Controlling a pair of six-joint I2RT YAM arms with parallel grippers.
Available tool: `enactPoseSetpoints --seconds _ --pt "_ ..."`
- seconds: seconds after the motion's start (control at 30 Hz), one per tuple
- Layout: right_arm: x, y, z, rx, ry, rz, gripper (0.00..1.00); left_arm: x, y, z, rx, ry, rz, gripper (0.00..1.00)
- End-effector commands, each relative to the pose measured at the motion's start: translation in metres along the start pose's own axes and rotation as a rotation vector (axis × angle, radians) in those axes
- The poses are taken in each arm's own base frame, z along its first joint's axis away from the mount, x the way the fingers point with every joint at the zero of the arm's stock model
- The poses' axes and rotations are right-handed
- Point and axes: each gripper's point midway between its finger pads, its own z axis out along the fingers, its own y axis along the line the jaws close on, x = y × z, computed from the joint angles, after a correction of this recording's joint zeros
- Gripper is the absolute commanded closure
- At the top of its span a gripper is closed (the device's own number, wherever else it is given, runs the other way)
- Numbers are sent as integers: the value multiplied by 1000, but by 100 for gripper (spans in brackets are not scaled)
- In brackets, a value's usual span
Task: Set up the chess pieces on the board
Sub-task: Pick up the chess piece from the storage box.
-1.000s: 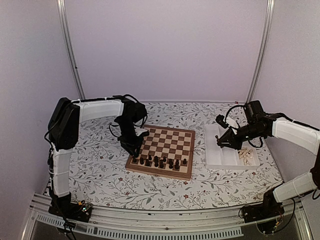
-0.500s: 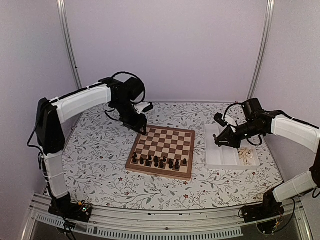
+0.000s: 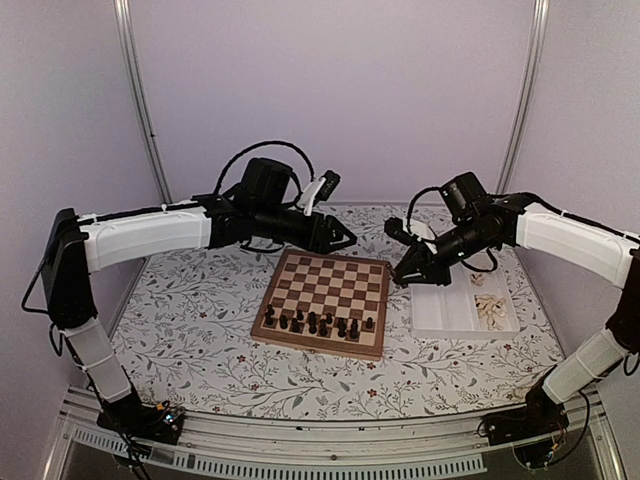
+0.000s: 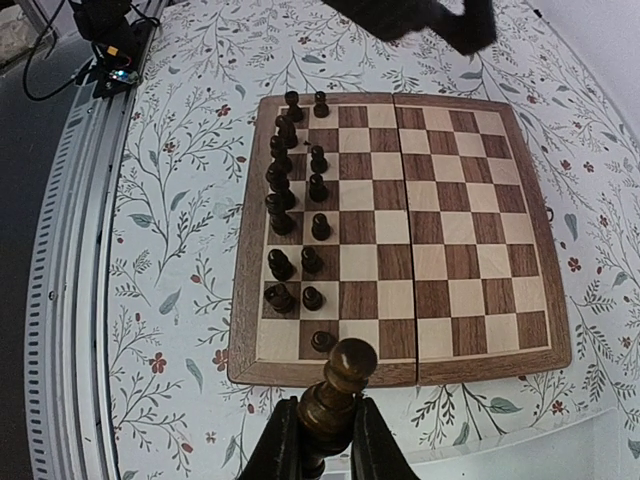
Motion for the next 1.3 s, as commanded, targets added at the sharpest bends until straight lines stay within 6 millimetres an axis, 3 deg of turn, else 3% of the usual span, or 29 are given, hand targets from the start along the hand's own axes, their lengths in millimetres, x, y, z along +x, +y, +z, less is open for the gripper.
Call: enactPoseSetpoints --seconds 0.0,0.33,0.87,1.27 --pt "-11 9 3 -51 11 -16 88 -28 -35 17 190 -119 -18 48" --pt "-15 6 9 -48 29 -7 87 -1 -54 51 315 -16 -46 49" --pt "-26 -3 8 -20 14 -2 87 17 -54 68 338 54 -78 53" --pt "-28 -10 6 20 16 3 87 24 -60 70 379 87 -97 74"
